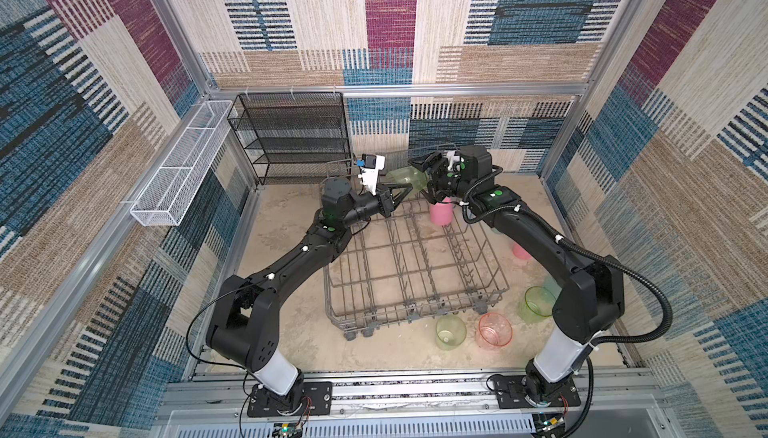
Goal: Load the cups into the dish rack
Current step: 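Grasp the green cup base with the right gripper from the left gripper, then open the left gripper and draw it back while the right gripper holds the cup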
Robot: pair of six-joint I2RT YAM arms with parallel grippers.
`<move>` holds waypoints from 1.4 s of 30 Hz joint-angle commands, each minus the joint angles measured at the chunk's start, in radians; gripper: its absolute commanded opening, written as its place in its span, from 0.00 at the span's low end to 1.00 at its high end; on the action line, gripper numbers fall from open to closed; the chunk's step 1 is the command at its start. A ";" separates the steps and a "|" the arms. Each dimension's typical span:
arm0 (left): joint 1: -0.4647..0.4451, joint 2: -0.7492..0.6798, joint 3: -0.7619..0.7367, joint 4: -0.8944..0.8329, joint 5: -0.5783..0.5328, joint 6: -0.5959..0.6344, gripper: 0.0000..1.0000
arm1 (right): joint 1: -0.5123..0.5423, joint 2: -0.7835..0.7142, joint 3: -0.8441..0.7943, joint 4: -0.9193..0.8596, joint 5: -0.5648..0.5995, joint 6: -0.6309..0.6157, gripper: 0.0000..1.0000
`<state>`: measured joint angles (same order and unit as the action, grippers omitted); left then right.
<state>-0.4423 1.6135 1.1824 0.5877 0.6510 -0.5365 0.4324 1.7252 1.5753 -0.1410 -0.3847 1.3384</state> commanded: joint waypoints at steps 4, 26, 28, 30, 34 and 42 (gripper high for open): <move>-0.012 0.020 0.013 0.046 -0.033 0.064 0.01 | 0.001 -0.035 -0.023 0.009 0.040 0.019 0.80; -0.030 0.075 0.043 0.110 -0.063 0.035 0.05 | -0.001 -0.030 -0.054 0.068 0.014 0.056 0.85; -0.030 0.078 0.050 0.110 -0.063 0.032 0.05 | -0.001 -0.026 -0.050 0.066 0.008 0.057 0.85; -0.031 0.079 0.053 0.108 -0.063 0.033 0.05 | -0.001 -0.027 -0.051 0.067 0.012 0.053 0.83; -0.030 0.081 0.058 0.102 -0.063 0.033 0.06 | -0.001 -0.036 -0.061 0.075 0.026 0.053 0.74; -0.032 0.082 0.043 0.106 -0.107 0.012 0.43 | -0.004 -0.036 -0.060 0.079 0.059 0.020 0.68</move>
<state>-0.4740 1.6966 1.2289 0.6495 0.5812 -0.5133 0.4297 1.6958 1.5154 -0.0967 -0.3546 1.3880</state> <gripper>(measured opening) 0.409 0.736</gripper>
